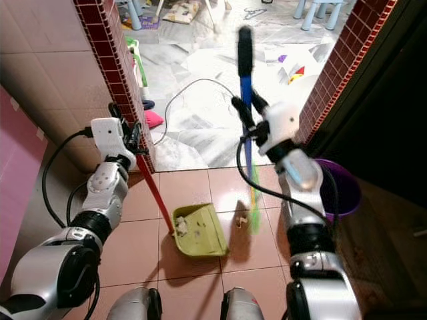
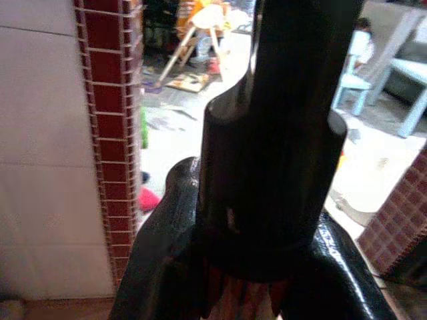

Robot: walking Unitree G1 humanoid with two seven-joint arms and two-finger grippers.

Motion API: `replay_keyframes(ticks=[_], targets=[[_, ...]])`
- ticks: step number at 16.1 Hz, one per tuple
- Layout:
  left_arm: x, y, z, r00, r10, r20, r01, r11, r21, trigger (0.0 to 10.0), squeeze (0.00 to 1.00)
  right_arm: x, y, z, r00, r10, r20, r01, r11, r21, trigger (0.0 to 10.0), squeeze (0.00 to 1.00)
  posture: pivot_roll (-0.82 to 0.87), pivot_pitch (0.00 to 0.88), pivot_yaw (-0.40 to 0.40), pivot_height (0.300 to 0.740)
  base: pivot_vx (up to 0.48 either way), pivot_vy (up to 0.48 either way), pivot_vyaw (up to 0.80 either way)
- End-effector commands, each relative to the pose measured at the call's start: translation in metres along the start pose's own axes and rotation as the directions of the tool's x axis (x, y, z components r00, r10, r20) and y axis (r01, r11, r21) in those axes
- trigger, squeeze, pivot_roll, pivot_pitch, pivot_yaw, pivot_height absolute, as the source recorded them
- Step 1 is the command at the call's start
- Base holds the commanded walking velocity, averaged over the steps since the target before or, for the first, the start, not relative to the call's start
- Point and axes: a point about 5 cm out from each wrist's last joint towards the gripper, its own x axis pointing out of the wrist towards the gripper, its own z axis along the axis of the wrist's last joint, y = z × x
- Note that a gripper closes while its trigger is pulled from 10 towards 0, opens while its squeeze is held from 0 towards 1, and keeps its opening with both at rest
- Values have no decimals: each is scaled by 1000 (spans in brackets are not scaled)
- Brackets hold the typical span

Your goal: Sweep floor

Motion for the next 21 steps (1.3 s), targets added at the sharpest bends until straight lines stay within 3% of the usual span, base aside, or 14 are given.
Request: replay_keyframes(ticks=[1,4,5,6,7,10,12,15,18,21], targets=[[2,-7,10,996,-55,66,59,996,-67,10000,0,1,3,4,1000,-8,23,8,1000,11,10000,0,-172,0,15,740,0,0,0],[-2,-7,17,989,-78,127,92,989,-115,10000,0,-14,7,-1,1000,-8,-5,8,999,-54,10000,0,-146,0,12,740,0,0,0],[-7,1,24,982,-57,181,68,996,-56,10000,0,-37,1,-1,1000,2,-26,-8,968,-252,10000,0,-138,0,12,740,0,0,0],[-9,5,27,979,-56,197,62,998,-25,10000,0,-47,-2,-2,999,-9,-34,-2,955,-297,10000,0,-140,0,15,740,0,0,0],[-13,11,26,979,-40,202,48,998,-37,10000,0,-58,-5,-4,997,-53,-58,34,955,-296,10000,0,-145,0,20,740,0,0,0],[-19,17,28,978,-48,202,61,996,-58,10000,0,-64,-4,-3,994,-88,-59,62,934,-351,10000,0,-151,0,36,740,0,0,0],[-22,13,30,980,-49,193,70,992,-101,10000,0,-62,-2,-7,989,-132,-66,103,938,-332,10000,0,-148,0,43,740,0,0,0],[-29,4,30,983,-54,174,83,984,-161,10000,0,-65,5,-25,960,-228,-161,191,957,-218,10000,0,-143,0,50,740,0,0,0],[-49,0,26,988,-73,134,84,993,-83,10000,0,-77,18,-42,919,-288,-269,273,958,-92,10000,0,-131,0,60,740,0,0,0],[-59,7,18,998,-34,45,35,999,-21,10000,0,-81,19,-50,848,-387,-361,398,916,-48,10000,0,-125,0,78,740,0,0,0]])
